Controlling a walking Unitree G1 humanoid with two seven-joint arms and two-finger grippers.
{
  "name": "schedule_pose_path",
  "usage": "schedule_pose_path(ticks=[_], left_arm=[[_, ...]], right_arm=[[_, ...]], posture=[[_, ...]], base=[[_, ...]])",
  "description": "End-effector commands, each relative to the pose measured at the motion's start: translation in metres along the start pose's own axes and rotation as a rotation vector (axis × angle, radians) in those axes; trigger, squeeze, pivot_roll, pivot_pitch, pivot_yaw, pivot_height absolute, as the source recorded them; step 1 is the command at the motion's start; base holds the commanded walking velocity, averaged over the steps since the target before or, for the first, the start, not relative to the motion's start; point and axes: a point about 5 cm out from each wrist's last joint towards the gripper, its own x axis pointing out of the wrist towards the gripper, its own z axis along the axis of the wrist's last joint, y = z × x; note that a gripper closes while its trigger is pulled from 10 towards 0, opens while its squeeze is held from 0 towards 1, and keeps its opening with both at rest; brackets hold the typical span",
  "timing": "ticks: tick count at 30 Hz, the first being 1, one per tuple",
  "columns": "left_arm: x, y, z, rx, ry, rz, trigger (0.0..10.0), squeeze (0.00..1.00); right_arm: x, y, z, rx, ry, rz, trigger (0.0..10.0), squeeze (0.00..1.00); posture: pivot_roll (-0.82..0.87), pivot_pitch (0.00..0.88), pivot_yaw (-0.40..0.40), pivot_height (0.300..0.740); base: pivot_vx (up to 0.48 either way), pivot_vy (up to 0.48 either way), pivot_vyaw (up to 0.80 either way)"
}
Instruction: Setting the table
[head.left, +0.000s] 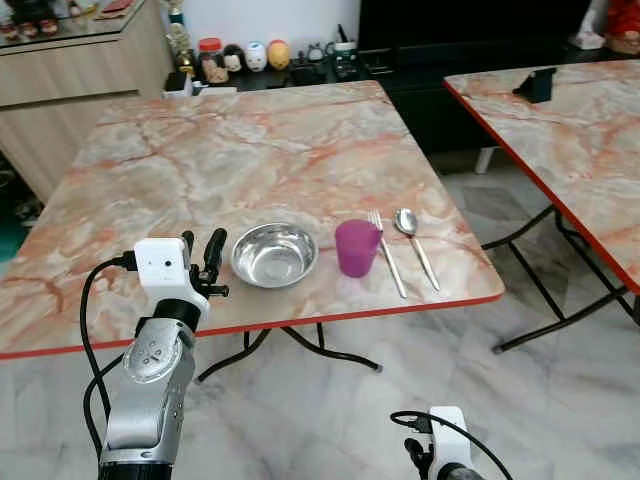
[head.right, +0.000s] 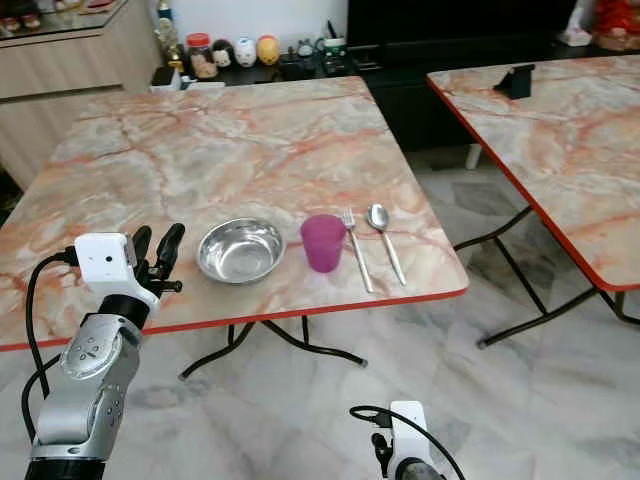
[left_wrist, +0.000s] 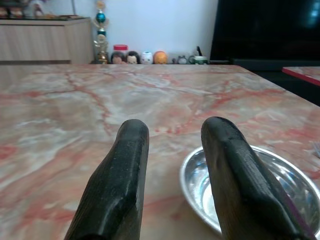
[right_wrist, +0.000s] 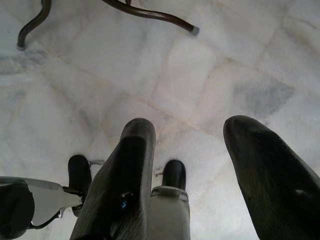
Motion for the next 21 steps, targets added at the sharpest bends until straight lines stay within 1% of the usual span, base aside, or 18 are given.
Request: schedule_pose_path(ticks=[1,4,6,10,21], left_arm=[[-0.0019,0.0010,0.0041,-0.006,-0.009,-0.001,10.0,0.00],[-0.0022,0.0012,0.0038,-0.004,-0.008,-0.002,10.0,0.00],[-0.0023,0.0010,0.0036,-0.003,-0.007,-0.003,10.0,0.00],[-0.0026,0.0012,0.0030,0.001,-0.004,-0.002,10.0,0.00],[-0.0031,0.0026,0.0023,0.016,0.002,0.009,10.0,0.00]], right_arm=[[0.0001,0.0019,0.0003,0.002,-0.006,0.004,10.0,0.00],[0.0001,0.0017,-0.0005,0.002,0.003,0.003,10.0,0.00],[0.0000,0.0020,-0.0009,0.020,0.003,0.005,10.0,0.00],[0.0001,0.0020,-0.0004,0.009,-0.001,0.005,10.0,0.00],[0.0000,0.0016,-0.0002,-0.001,-0.001,0.004,10.0,0.00]], posture=[[-0.02,0.000,0.032,0.723],[-0.02,0.000,0.031,0.723],[-0.02,0.000,0.031,0.723],[-0.02,0.000,0.031,0.723],[-0.02,0.000,0.029,0.723]], base=[[0.251,0.000,0.00],[0.259,0.000,0.00],[0.266,0.000,-0.53],[0.266,0.000,-0.53],[0.269,0.000,0.00]])
